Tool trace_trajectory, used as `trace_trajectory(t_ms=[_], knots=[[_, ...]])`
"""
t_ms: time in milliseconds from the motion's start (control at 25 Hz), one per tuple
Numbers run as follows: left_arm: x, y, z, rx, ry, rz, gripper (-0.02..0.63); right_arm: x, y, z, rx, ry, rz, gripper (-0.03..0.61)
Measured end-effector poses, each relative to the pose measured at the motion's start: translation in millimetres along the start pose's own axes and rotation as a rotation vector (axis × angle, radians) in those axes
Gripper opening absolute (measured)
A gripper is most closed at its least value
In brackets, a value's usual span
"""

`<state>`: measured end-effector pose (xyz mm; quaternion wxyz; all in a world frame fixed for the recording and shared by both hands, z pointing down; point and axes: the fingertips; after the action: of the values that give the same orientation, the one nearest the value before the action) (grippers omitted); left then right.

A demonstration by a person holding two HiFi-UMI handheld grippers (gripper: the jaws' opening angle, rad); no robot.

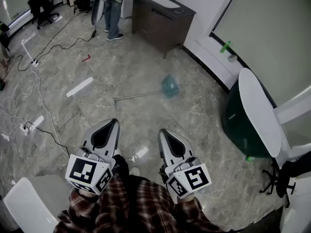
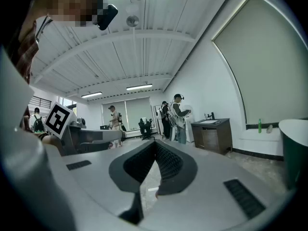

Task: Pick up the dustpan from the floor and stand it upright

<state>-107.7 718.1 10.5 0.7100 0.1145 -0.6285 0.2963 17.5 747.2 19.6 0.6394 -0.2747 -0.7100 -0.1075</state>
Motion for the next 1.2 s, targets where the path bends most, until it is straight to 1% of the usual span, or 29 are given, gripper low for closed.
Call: trace_trajectory(t_ms=[200,360,520,720,880,1080,1200], knots=[[-2.4,-26.1,31.4,-0.026,0.007,0.011,0.011,0.1,-36.9,-15.2,-0.025,-0.002,0.027,0.011],[-5.0,-57.7,60.9,-0.017,0.015,0.026,0.012,-5.3,-78.4,-29.9,-0.032,-0.019,0.032,0.011],[-21.0,-98.6,100.0,-0.003,0.012,0.021,0.012,-17.3,-132.1,-45.7,-0.033,-0.011,0.035,0.011],[-53.4,-152.3,160.8,0.012,0.002,0.015,0.011,-46.1,-208.4,-69.6,-0.005,0.001,0.031,0.011],[-72.1,-188.6,209.5,0.016,0.004,0.022,0.012,-55.3,-264.7,-87.7,0.021,-0.004,0.053,0.011],[-83.4,-232.6,265.2,0.003,0.012,0.044,0.011,-59.9,-324.7,-111.8,0.053,-0.018,0.076,0.011],[-82.0,-254.4,287.2,-0.010,0.026,0.069,0.011,-58.7,-350.4,-125.2,0.050,-0.027,0.098,0.011]])
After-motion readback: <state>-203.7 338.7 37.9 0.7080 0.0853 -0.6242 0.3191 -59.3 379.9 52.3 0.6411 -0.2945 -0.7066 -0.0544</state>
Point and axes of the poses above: the fingertips, and each gripper's own axes: y backward along the fingers, z to its left, x out of its underside, and after that the axes turned 6 degrees about z, right-handed
